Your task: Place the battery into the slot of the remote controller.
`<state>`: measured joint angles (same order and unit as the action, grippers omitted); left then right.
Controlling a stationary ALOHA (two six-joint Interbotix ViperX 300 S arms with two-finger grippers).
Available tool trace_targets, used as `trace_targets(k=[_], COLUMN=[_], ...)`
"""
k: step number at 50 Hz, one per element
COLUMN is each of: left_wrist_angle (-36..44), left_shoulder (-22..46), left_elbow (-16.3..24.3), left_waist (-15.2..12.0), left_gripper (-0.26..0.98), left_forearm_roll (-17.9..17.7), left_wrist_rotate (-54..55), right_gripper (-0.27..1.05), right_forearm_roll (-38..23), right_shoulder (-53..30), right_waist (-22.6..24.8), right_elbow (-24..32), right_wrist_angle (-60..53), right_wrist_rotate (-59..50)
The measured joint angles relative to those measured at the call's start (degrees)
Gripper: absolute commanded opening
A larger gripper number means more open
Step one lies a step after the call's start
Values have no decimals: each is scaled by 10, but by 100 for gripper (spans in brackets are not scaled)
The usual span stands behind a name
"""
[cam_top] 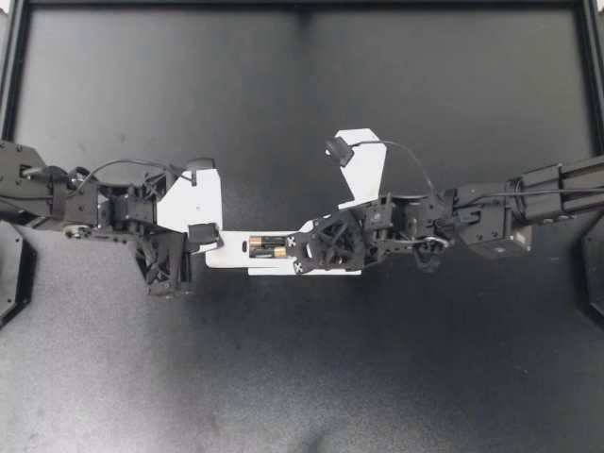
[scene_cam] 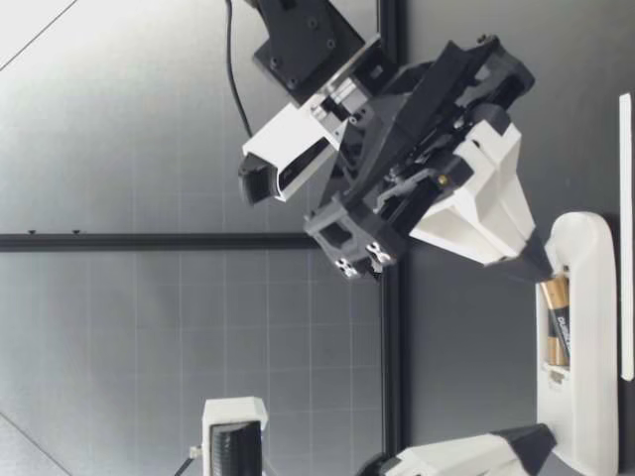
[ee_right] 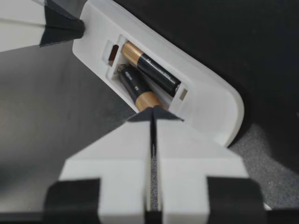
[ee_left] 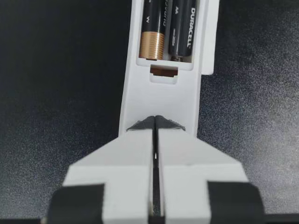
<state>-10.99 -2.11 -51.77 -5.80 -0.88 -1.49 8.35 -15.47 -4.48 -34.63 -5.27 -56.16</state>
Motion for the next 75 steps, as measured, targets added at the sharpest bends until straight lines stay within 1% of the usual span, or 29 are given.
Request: trace_targets(k=[26,32,40,42,47,54,57,62,69,75], left_wrist_angle=[1,10,39,47,63,69,69,63,51,43], left_shoulder=[1,-1,-9,-9,-5,18,33,58,84,99], left_elbow=[2,4,14,18,32,51,62,79,105,117], left_waist=[0,0,0,0,0,3,7,11,14,15], left_gripper=[-23,-23,-23,-24,-24,-24,-24,-24,-24,-24], left_forearm_roll=[0,-2,-3,-2,-3,-2,-2,-2,-2,-2], left_wrist_rotate=[0,-1,-4,-4,-6,-5,-5,-5,-5,-6], right_gripper=[-16,-16,-16,-16,-16,-16,-16,-16,-16,-16], right_forearm_roll=[-39,-58,-94,-113,-182,-325,-363,-380,-381,-381], right_shoulder=[-7,6,47,62,99,163,185,200,200,201], right_waist=[-1,-1,-2,-4,-6,-5,-5,-6,-5,-6], right_elbow=[16,15,3,-4,-24,-51,-59,-68,-76,-77], right_wrist_angle=[40,62,86,92,115,178,205,227,229,230], right_wrist_rotate=[1,0,2,4,14,37,41,40,40,40])
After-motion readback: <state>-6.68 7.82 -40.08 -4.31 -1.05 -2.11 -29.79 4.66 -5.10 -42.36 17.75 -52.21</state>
